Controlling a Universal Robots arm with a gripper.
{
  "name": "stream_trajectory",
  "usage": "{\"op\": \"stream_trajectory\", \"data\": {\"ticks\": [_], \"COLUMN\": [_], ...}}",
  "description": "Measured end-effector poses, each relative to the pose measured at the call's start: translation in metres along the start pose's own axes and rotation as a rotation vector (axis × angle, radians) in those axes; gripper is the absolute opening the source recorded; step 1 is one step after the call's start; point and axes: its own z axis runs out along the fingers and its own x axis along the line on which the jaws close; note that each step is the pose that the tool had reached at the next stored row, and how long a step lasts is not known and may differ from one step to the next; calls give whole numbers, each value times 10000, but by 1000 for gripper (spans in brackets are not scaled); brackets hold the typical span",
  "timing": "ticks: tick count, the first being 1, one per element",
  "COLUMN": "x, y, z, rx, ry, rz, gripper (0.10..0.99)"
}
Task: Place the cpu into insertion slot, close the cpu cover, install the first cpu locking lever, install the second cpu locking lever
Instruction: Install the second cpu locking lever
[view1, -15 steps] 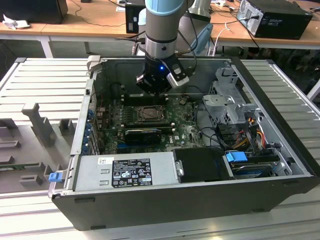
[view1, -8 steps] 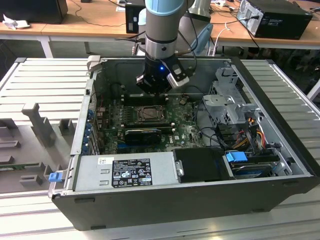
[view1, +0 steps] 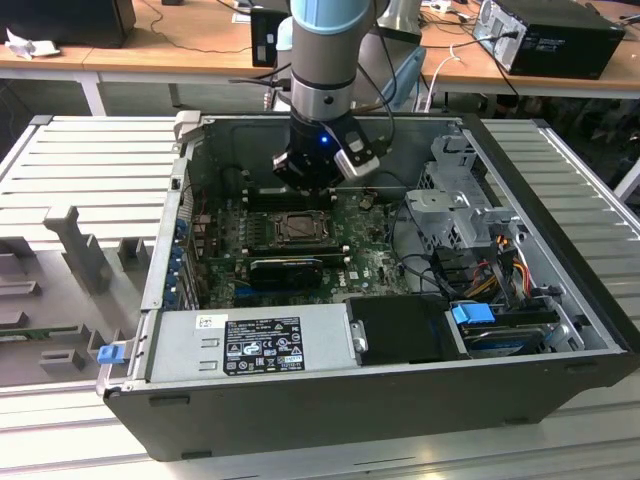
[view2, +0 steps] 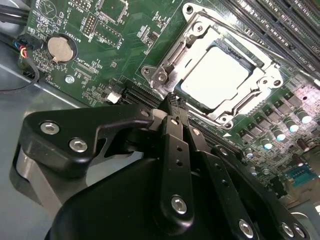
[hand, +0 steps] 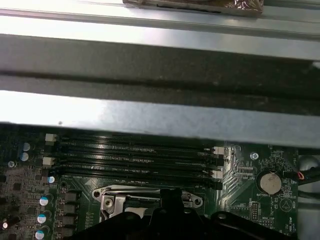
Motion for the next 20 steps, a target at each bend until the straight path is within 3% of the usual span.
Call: {"op": "stream_trajectory", "data": {"ticks": [11, 20], "x": [2, 7], "y": [-36, -99], "z": [-20, -22], "rx": [30, 167], "ry": [1, 11], "rz": [2, 2], "gripper": [106, 106]}}
